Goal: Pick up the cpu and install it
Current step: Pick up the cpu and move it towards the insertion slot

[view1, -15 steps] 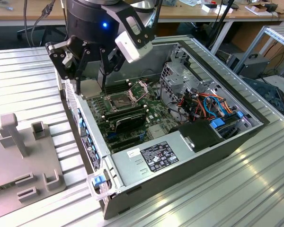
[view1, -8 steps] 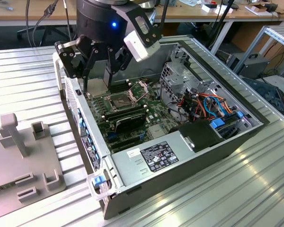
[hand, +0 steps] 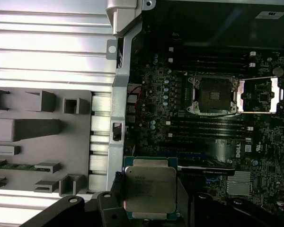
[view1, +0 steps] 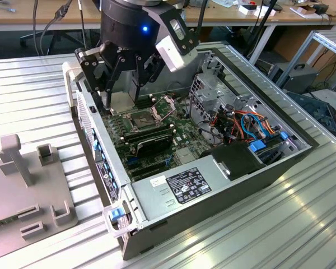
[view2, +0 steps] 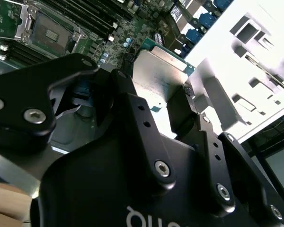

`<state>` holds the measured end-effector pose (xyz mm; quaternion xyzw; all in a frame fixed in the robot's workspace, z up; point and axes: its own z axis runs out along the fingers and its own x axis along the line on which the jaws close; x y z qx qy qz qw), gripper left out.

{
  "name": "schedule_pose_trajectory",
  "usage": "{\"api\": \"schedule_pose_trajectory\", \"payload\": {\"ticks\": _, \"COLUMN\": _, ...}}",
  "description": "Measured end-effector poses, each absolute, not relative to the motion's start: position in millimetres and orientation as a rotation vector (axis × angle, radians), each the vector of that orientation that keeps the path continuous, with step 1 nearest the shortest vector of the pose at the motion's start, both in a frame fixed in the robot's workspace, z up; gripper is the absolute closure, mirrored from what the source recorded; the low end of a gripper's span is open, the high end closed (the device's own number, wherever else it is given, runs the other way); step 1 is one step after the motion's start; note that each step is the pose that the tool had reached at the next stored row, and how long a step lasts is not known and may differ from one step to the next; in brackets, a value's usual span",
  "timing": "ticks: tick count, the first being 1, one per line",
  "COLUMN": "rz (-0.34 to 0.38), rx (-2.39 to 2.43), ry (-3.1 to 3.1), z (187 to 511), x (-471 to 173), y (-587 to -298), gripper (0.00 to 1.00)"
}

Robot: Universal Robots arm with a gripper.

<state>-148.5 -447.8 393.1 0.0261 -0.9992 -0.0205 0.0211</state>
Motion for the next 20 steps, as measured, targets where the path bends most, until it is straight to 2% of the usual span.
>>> {"api": "schedule_pose_trajectory", "payload": {"ticks": 20, "rz": -0.064, "rx": 0.081, "ry": -3.098, "z": 393, "x": -112, "y": -448, "gripper": 0.47}}
